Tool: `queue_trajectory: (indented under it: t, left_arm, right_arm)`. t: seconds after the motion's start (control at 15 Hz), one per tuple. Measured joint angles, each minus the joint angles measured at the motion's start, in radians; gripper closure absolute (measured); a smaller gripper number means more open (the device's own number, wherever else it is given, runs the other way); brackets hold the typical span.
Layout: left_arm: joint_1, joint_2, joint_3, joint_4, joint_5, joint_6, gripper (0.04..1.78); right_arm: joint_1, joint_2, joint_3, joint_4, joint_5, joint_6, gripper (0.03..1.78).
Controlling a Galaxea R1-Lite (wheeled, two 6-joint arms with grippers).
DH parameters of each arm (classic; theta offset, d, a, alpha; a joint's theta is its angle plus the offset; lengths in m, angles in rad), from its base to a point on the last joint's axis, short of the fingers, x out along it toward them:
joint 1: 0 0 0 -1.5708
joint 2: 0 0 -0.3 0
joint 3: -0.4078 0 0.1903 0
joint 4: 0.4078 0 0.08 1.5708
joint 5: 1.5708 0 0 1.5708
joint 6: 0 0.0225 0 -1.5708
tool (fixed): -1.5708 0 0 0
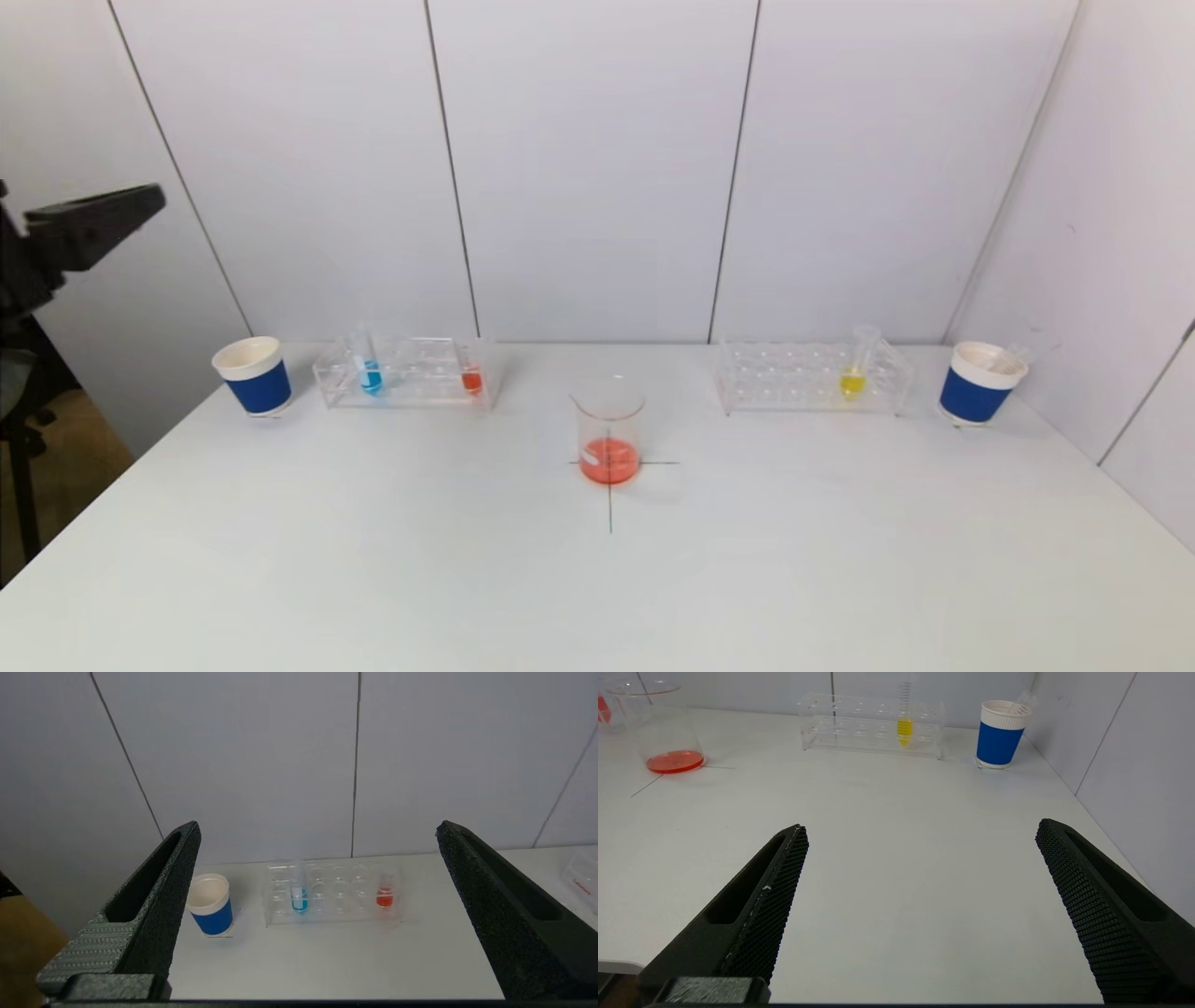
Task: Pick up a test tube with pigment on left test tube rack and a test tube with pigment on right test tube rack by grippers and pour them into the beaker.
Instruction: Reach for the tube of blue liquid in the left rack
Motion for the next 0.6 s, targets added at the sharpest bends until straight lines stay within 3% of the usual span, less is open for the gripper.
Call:
queue_trajectory:
  t: [0.6]
  left_arm:
    - [0.044, 0.474, 0.007, -0.398, -0.04, -0.07, 0.06]
  right_arm:
    - [0.0, 0.0, 0.0, 0.0, 0.0, 0.0, 0.04]
